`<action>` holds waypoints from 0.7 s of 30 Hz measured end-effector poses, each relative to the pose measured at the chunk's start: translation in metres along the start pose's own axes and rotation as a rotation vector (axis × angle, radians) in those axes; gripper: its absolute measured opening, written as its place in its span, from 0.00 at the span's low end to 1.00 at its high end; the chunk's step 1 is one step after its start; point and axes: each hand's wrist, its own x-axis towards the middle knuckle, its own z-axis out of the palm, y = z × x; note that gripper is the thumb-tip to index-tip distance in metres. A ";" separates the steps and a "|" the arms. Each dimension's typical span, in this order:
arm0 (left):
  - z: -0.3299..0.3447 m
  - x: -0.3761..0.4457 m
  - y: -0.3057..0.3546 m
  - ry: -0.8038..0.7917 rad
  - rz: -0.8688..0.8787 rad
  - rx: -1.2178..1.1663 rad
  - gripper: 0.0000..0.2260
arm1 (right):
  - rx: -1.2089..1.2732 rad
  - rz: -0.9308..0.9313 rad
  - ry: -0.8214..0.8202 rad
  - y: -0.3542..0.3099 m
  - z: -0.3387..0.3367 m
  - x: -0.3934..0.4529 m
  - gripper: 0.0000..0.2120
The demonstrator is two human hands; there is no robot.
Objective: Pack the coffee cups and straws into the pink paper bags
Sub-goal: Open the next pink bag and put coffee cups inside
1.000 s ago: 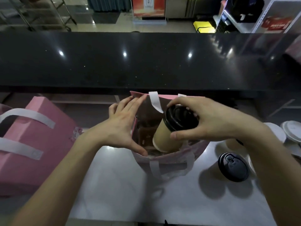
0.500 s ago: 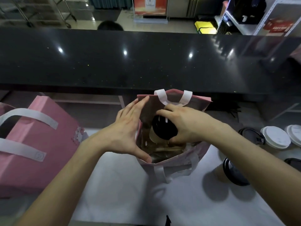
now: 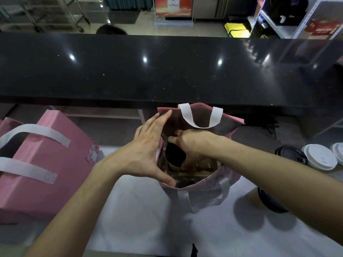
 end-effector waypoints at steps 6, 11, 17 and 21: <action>0.000 -0.006 0.002 -0.015 0.016 0.020 0.72 | 0.012 0.029 -0.009 -0.009 -0.001 -0.005 0.48; -0.008 -0.007 0.008 0.157 0.062 0.173 0.51 | 0.174 0.136 -0.086 -0.016 -0.027 -0.034 0.41; -0.017 0.004 0.026 0.522 0.231 0.406 0.18 | 0.348 0.213 0.181 -0.012 -0.060 -0.123 0.24; -0.015 0.015 0.068 0.500 0.324 0.351 0.14 | 0.565 0.326 0.556 0.008 -0.052 -0.188 0.11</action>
